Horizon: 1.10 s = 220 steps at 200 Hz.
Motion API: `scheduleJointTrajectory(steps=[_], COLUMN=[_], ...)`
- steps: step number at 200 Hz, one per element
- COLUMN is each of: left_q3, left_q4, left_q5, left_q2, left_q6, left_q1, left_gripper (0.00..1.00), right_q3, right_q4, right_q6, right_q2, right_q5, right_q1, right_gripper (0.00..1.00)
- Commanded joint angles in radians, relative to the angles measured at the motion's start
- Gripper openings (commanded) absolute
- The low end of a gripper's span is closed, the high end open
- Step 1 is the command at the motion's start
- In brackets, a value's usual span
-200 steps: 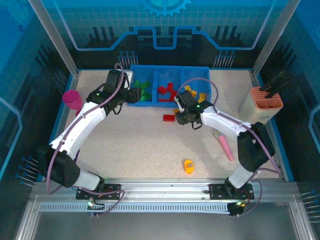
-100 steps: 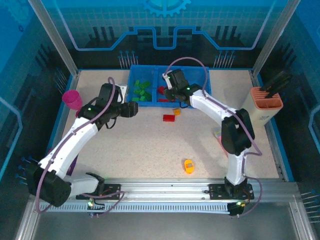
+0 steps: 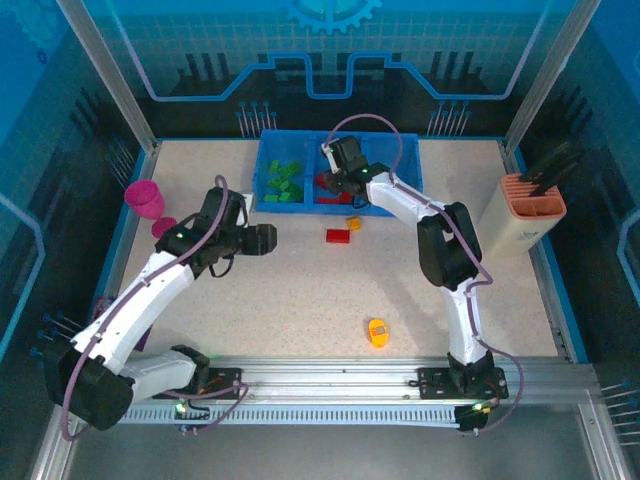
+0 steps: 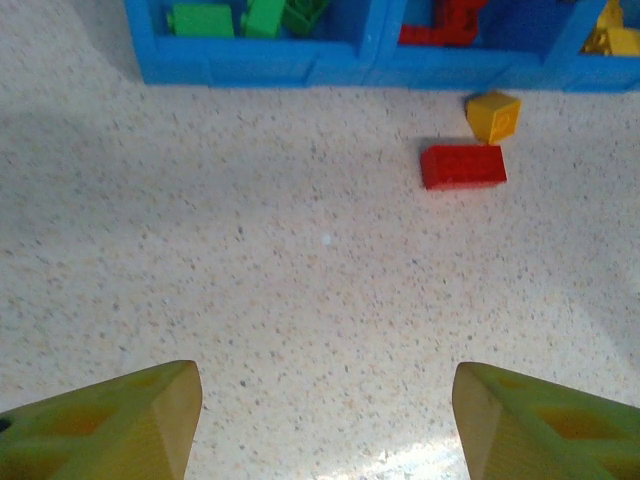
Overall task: Sort the legos into containers by color
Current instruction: Place the lego in the container, then pick up the lego from the center of the table.
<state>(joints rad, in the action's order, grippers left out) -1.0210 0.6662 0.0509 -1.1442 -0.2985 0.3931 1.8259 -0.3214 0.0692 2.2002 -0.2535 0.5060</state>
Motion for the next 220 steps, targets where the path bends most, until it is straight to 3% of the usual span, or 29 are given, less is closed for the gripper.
scheduleJointTrajectory(steps=[1,59,125,149,220], left_q3=[0.025,0.031,-0.076,-0.144,-0.406], left_q4=[0.012,-0.084,-0.267,-0.341,-0.259], left_q5=[-0.019,-0.003,-0.005,-0.056,0.022], left_q2=[-0.003,-0.12,-0.417,-0.535,-0.793], left_q6=[-0.06,-0.08,-0.103,-0.107,-0.016], left_q1=[0.032,0.122,0.209,0.218,0.245], left_gripper=[0.69,0.72,0.72,0.74,0.79], right_q3=[0.026,-0.022,-0.158,-0.258,-0.579], right_q4=[0.013,0.041,0.041,0.042,0.016], right_q6=[-0.004,-0.016,-0.029,0.012,0.054], right_q2=[0.03,-0.037,-0.26,-0.365,-0.652], right_q5=[0.014,0.058,0.115,0.144,0.084], right_q1=[-0.011,-0.01,0.001,0.005,0.007], right_gripper=[0.38,0.49,0.52,0.53,0.62])
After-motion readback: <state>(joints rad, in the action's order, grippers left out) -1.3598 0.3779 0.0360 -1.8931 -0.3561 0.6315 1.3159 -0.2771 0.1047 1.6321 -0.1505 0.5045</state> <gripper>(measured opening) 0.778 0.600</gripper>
